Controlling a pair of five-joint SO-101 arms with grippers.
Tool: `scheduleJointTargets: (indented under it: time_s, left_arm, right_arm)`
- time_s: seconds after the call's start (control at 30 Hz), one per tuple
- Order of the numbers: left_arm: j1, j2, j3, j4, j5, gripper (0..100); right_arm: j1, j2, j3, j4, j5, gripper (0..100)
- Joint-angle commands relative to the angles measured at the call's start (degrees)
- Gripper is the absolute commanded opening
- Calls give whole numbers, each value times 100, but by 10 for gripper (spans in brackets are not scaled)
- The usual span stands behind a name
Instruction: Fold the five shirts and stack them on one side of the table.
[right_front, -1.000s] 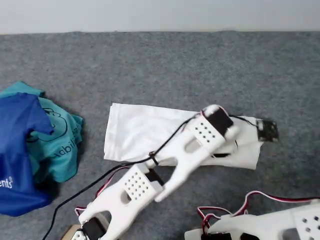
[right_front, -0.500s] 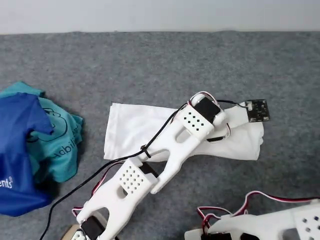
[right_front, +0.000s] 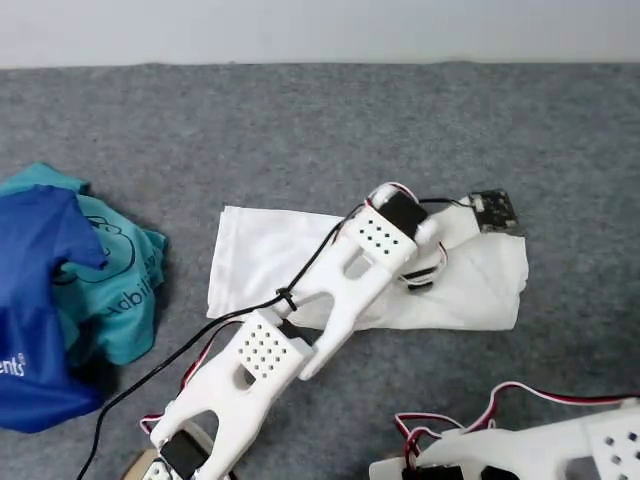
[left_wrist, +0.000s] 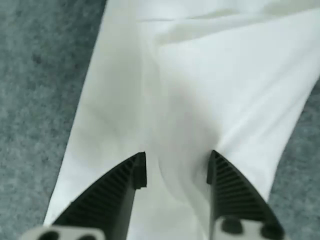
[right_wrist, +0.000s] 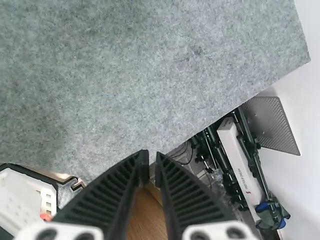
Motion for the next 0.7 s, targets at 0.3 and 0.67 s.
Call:
scheduleJointTargets:
  time_s: [0.3,0.67]
  left_arm:
    - [-123,88,-154,378,123,202]
    - [255,-114,-875,897,387,204]
  right_arm:
    - [4,-66,-255,180,53,39]
    - [4,-66,-255,180,53,38]
